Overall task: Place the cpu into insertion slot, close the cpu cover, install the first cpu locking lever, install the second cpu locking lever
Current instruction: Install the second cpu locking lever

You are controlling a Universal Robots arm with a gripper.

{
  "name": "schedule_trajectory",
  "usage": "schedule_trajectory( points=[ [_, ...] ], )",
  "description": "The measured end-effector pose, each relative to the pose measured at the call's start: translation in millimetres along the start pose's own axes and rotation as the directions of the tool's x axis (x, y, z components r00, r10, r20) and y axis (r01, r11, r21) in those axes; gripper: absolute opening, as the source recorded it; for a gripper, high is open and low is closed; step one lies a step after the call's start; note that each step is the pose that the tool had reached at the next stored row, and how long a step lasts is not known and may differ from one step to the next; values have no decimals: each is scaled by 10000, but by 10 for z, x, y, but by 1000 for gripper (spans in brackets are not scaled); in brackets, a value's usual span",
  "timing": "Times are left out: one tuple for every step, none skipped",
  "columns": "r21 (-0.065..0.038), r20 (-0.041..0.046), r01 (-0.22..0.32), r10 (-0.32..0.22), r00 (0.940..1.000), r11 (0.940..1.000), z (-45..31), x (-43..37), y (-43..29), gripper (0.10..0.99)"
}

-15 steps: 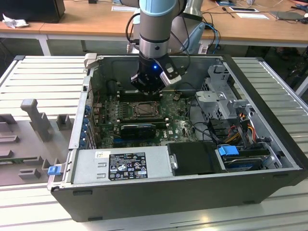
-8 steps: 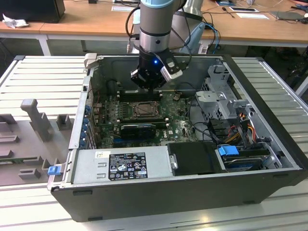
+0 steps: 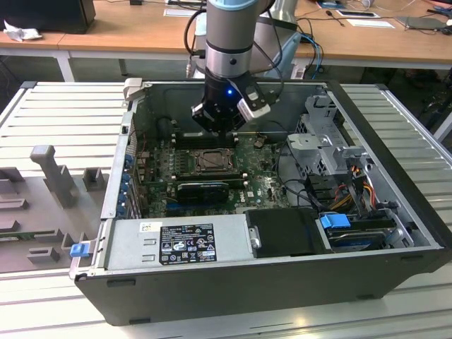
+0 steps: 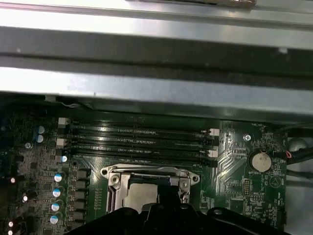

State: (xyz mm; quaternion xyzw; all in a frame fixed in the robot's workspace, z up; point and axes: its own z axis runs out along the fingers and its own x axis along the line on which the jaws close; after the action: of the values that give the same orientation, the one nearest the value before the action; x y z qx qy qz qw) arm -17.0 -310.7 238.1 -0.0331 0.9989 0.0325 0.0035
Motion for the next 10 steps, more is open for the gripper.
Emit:
schedule_trajectory(
  points=[
    [6, -1, -1, 1, 10000, 10000, -1, 3, -37, 106],
    [8, -1, -2, 2, 10000, 10000, -1, 5, -66, 106],
    [9, -1, -2, 2, 10000, 10000, -3, 7, -96, 106],
    [9, -1, -3, 3, 10000, 10000, -4, 9, -128, 106],
    [9, -1, -1, 1, 10000, 10000, -6, 11, -158, 106],
    [8, 0, 0, 0, 10000, 10000, -7, 13, -191, 106],
    [9, -1, -1, 1, 10000, 10000, -10, 15, -225, 106],
    [9, -1, -2, 2, 10000, 10000, -12, 18, -261, 106],
    [9, -1, -2, 2, 10000, 10000, -14, 21, -308, 106],
    [8, -1, -2, 2, 10000, 10000, -16, 23, -341, 106]
  ],
)
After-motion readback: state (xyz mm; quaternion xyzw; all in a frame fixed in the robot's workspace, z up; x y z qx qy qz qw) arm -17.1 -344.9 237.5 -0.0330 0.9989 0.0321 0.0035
